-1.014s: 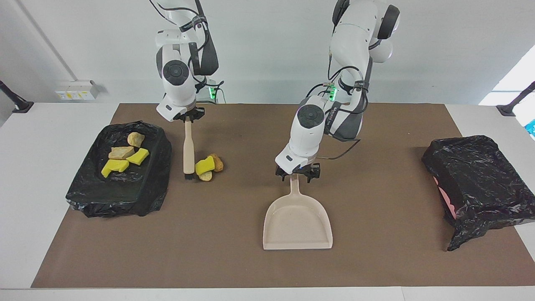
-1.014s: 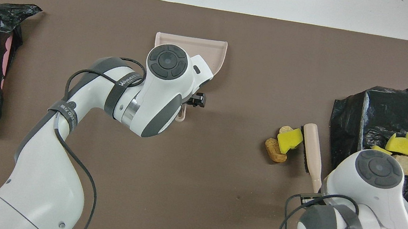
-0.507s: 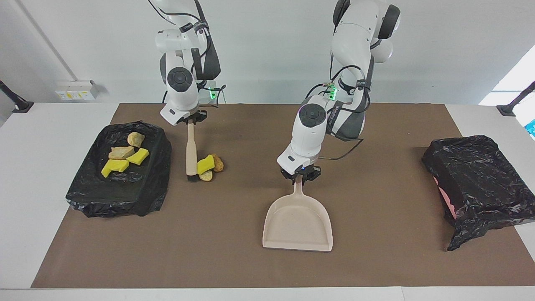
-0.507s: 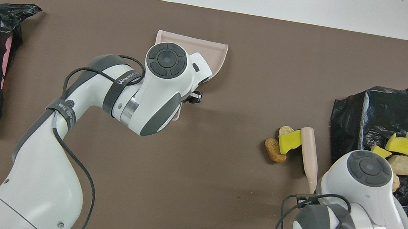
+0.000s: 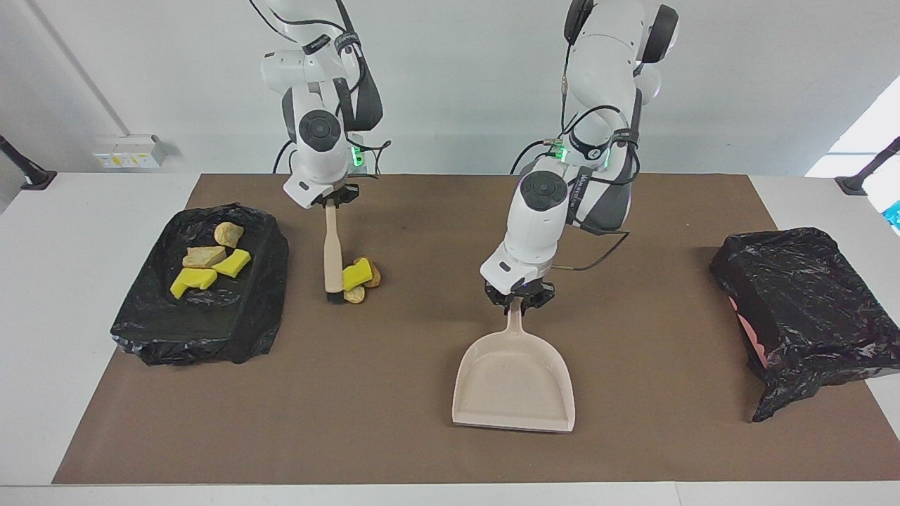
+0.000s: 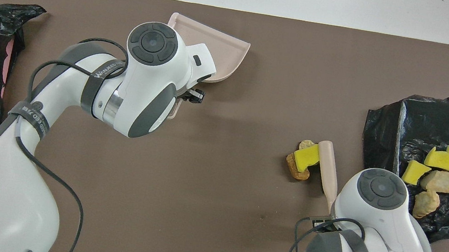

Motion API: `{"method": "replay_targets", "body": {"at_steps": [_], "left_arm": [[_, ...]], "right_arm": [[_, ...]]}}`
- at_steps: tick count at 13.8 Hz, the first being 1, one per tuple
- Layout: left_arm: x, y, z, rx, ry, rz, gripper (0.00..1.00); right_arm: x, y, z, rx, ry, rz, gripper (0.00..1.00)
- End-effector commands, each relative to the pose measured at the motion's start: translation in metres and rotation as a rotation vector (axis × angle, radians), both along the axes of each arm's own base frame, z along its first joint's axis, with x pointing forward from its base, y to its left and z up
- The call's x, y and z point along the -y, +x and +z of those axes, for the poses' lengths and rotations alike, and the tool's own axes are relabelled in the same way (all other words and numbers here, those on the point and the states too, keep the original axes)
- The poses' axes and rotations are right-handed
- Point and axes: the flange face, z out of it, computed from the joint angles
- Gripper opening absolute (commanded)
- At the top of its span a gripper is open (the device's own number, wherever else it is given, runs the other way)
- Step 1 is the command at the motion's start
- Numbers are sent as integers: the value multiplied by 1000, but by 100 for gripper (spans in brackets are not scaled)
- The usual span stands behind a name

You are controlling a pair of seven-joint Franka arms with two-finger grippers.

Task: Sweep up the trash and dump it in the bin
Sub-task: 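Grasp the dustpan with the left gripper while the right gripper positions the brush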

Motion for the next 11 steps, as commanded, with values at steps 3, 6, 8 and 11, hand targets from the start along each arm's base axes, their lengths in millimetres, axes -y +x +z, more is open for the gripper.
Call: {"method": "replay_targets", "body": {"at_steps": [3, 6, 8, 11], "left_arm": [[-30, -22, 12, -70, 36, -315, 0], [-35, -35, 5, -118, 41, -569, 0], [-37, -40, 4, -128, 34, -792, 0], [-41, -46, -3, -130, 28, -998, 0]], "right_arm": [[2, -2, 42, 9, -49, -21, 0], [22, -9, 38, -6, -89, 59, 0], [48, 0, 28, 13, -73, 73, 0], [34, -10, 8, -13, -105, 49, 0]]}}
